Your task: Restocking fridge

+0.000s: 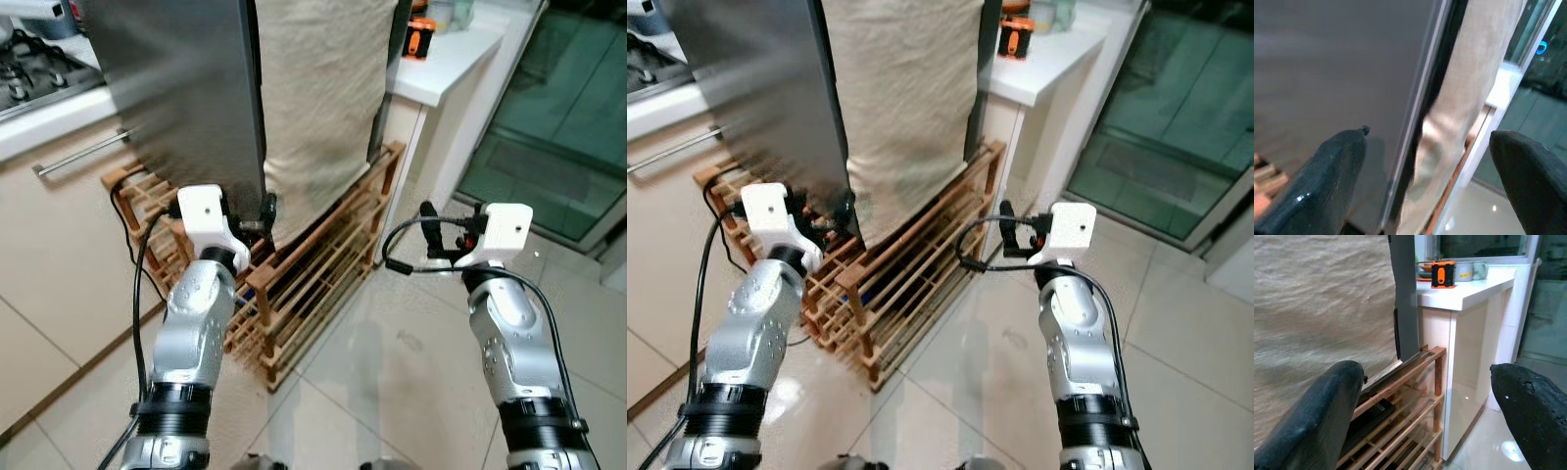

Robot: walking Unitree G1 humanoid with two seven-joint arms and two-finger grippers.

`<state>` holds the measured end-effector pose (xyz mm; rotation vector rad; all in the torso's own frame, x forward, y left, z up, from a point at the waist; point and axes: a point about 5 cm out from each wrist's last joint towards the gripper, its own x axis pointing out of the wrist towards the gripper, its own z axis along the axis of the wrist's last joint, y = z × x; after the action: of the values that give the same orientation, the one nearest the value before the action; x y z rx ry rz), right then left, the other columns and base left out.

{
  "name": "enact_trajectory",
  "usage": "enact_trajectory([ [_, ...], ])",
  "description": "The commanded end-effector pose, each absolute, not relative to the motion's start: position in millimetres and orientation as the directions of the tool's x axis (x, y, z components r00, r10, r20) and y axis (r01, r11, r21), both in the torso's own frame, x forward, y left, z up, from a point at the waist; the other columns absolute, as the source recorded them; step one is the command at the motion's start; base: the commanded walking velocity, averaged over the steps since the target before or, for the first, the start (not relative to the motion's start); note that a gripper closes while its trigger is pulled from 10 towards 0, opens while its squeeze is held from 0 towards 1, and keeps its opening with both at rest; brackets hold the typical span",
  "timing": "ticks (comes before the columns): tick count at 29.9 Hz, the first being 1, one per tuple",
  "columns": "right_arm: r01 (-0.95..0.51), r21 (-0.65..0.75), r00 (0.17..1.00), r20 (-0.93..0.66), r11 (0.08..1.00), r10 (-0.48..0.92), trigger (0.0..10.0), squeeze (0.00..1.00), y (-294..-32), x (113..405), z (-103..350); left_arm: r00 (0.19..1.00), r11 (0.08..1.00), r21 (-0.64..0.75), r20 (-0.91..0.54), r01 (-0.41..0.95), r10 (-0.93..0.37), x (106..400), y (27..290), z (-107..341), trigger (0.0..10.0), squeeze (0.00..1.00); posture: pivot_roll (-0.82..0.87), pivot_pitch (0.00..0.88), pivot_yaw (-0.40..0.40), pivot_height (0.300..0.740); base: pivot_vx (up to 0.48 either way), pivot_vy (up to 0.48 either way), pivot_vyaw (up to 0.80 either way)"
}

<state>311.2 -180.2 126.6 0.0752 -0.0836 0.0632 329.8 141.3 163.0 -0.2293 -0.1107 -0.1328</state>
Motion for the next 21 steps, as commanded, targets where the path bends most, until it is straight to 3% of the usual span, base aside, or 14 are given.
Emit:
enact_trajectory([
  [1,-0.049,0.063,0.996,0.078,0.997,0.044,10.0,0.0,-183,313,127,0.987,0.965,-0.233,0.133,0.12,-0.09,338,140,172,10.0,0.0,-0.16,0.021,0.012,0.74,0.0,0.0,-0.77],
  [21,-0.061,0.06,0.994,0.098,0.996,0.055,10.0,0.0,-181,313,130,0.986,0.982,-0.178,0.142,-0.06,0.086,377,155,206,10.0,0.0,-0.18,0.017,0.027,0.74,0.0,0.0,-0.04],
])
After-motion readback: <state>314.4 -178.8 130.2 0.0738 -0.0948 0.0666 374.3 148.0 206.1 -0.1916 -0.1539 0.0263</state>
